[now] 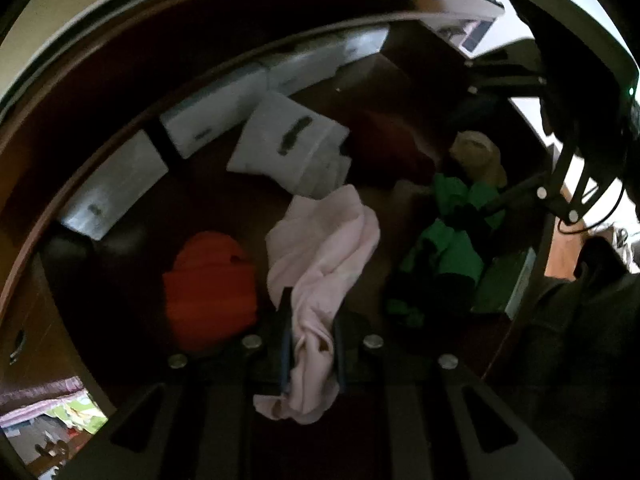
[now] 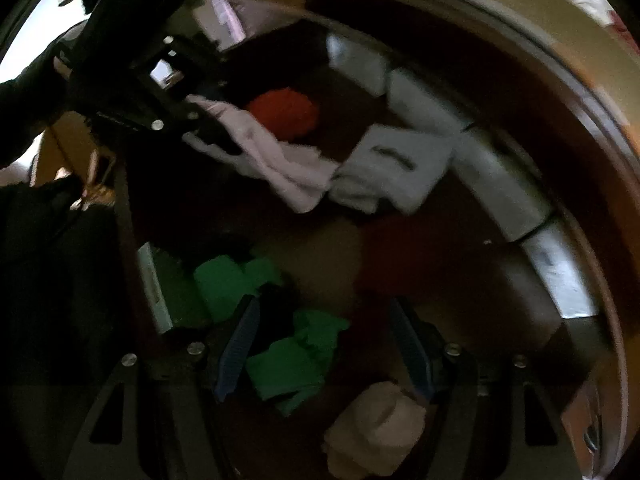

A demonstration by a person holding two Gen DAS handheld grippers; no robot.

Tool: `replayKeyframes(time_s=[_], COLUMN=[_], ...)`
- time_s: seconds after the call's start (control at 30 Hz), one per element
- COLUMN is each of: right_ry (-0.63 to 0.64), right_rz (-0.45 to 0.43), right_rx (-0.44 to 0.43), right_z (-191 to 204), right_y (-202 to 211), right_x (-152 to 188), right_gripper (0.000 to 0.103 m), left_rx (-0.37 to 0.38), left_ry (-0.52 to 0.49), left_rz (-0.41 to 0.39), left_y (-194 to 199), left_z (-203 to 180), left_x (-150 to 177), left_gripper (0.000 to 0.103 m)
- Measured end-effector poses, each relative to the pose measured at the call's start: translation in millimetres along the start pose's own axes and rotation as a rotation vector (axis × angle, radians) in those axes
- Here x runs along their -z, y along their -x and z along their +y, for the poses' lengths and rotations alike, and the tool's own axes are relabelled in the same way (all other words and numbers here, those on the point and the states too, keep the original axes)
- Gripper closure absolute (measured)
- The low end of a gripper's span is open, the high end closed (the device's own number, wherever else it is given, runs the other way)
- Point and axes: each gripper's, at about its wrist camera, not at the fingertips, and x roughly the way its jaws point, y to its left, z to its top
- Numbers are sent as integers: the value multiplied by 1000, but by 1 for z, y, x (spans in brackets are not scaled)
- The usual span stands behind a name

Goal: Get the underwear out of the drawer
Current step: 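Grasp the pink garment with the left tool while the right tool grasps the green-black garment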

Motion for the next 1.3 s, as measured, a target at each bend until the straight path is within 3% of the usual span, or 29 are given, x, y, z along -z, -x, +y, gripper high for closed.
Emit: replayKeyframes(time_s=[0.3,0.47,0.63,0.87,1.17,1.2,1.27,1.3], right_ry=[111,158,198,207,234,230,215,206], right_rz=[141,185,200,253,287,280,263,263], right_rx=[-88,-98,-133,-196,-240,-239,-221,-193], right_z=[2,5,14,13,19,20,22,23], right_y=[-22,-36,-43,-48,-44,-43,-43,-45], right_x=[-4,-12,-17,-12,1,1,2,4], right_gripper=[34,34,35,43,60,64,83,83], left_rx=[-4,-12,1,18,34,33,37,41], left_ry=[6,-12,-20,-1,21,20,24,28], left_rz=[34,67,96,99,88,89,86,82], left_y=[-12,-22,-32,-37,-35,-38,-36,-38], left_z=[-2,-6,-10,-8,-3,-6,-8,-7], left_x=[-5,-8,-10,-14,-12,-19,-20,-20], left_gripper=[81,67,67,67,67,67,68,69])
